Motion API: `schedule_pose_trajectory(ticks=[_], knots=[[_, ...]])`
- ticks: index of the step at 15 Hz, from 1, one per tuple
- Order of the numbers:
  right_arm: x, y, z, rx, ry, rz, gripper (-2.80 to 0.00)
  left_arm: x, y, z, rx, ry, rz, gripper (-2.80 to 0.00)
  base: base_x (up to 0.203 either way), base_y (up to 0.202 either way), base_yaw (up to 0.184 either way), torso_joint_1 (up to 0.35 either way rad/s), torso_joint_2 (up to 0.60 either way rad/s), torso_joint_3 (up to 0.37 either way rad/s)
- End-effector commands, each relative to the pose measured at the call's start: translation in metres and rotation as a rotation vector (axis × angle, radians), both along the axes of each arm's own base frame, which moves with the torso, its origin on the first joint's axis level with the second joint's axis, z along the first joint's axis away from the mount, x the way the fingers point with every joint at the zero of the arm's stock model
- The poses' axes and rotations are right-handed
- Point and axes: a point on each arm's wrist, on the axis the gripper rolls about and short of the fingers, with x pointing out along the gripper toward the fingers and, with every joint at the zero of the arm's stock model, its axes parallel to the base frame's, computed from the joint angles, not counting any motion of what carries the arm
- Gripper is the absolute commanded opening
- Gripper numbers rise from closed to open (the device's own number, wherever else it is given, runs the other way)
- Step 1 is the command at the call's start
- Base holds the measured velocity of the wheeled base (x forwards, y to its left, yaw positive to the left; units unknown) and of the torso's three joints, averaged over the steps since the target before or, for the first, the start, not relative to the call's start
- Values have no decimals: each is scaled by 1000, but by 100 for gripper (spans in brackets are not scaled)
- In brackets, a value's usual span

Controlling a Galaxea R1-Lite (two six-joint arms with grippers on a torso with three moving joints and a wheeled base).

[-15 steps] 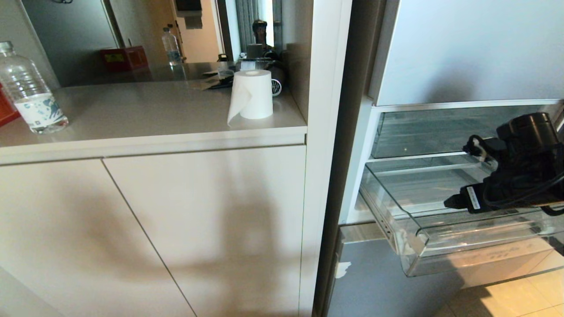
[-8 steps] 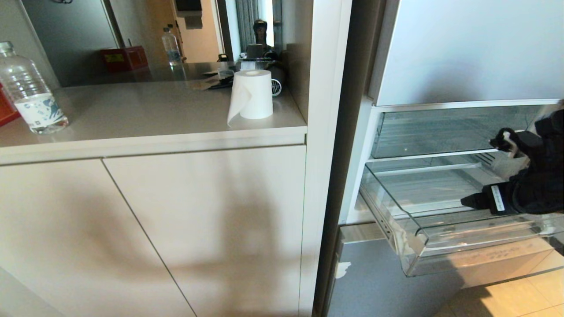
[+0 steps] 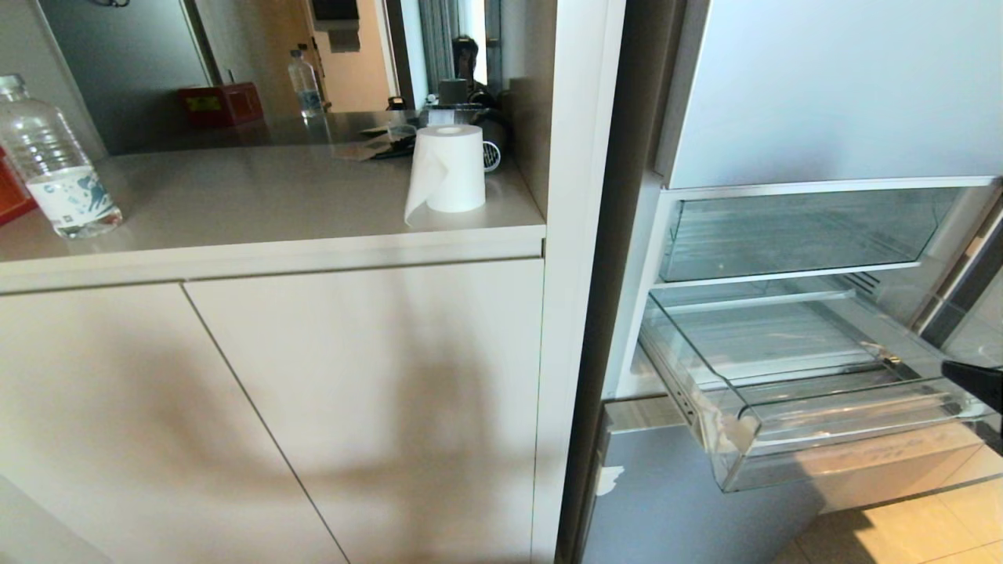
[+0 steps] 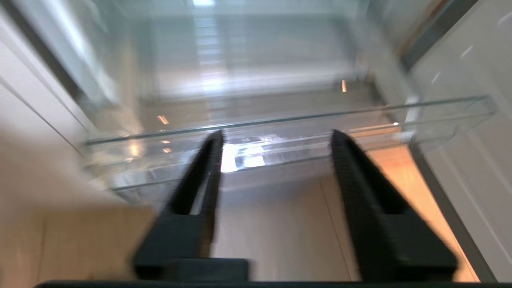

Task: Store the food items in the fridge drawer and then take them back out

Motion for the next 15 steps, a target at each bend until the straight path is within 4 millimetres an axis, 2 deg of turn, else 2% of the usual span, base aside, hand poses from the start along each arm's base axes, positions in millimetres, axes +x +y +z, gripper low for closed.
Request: schedule_pose_trajectory(ticks=[1,4,7,9,11,13,14,15], knots=[[-60,0,-8,5,-222,25,-280,0,0,0,0,2,0,-280,0,0,0,0,0,0],[-100,0,-57,14,-350,97,-280,0,0,0,0,0,0,-280,0,0,0,0,0,0],[-118,0,-109,11,-353,189,-280,0,0,0,0,0,0,-280,0,0,0,0,0,0],[-123,1,-126,24,-273,217,-280,0,0,0,0,0,0,-280,0,0,0,0,0,0],[-123,1,-134,12,-200,245,-280,0,0,0,0,0,0,-280,0,0,0,0,0,0],[-125,2,-149,-39,-47,322,-280,0,0,0,0,0,0,-280,0,0,0,0,0,0],[-127,2,-154,-44,11,320,-280,0,0,0,0,0,0,-280,0,0,0,0,0,0],[-127,3,-153,-48,-5,276,-280,0,0,0,0,0,0,-280,0,0,0,0,0,0]])
